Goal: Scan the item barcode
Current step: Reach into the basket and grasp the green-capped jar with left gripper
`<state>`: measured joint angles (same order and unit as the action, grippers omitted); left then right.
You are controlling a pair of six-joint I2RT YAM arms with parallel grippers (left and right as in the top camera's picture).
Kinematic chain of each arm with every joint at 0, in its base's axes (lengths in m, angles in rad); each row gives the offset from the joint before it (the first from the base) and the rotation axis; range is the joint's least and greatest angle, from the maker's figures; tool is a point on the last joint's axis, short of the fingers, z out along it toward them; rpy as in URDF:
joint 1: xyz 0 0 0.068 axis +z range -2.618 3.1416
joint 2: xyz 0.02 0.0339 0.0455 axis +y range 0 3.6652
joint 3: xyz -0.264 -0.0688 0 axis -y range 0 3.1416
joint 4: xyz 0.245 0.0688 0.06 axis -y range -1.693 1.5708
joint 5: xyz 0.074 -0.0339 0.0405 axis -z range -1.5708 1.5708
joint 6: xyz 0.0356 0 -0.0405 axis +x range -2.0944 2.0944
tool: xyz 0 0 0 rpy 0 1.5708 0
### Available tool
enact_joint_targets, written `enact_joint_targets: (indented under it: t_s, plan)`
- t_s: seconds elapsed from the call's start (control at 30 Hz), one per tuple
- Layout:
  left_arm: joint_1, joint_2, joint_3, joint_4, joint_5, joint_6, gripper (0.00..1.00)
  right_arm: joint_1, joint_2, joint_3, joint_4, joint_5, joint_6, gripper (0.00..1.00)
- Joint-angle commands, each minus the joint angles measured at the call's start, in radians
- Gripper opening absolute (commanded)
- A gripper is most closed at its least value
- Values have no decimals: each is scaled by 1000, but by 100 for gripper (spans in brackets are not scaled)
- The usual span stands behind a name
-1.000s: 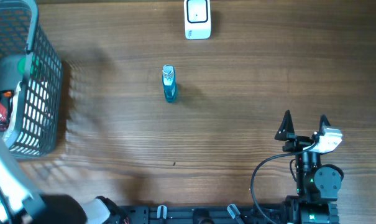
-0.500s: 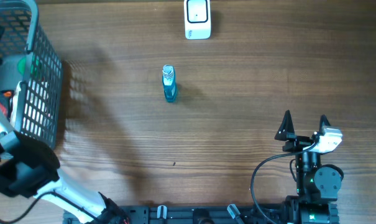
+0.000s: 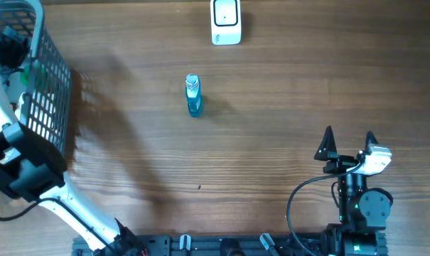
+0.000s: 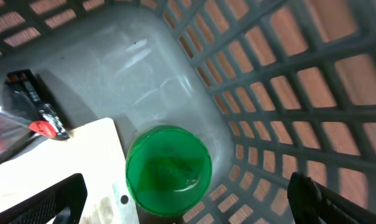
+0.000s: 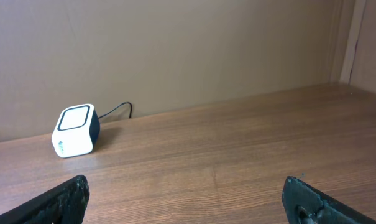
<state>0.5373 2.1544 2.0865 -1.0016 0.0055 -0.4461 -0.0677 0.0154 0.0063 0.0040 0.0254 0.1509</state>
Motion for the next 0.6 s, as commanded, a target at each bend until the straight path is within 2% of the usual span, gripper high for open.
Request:
enact_joint_targets:
  t_s: [0.0, 0.57]
  plan:
    - [-3, 53, 21, -5, -14, 24, 99, 3, -4, -1, 3, -17, -20, 100]
    - [-36, 174, 21, 43, -14, 24, 100, 3, -4, -1, 3, -16, -19, 100]
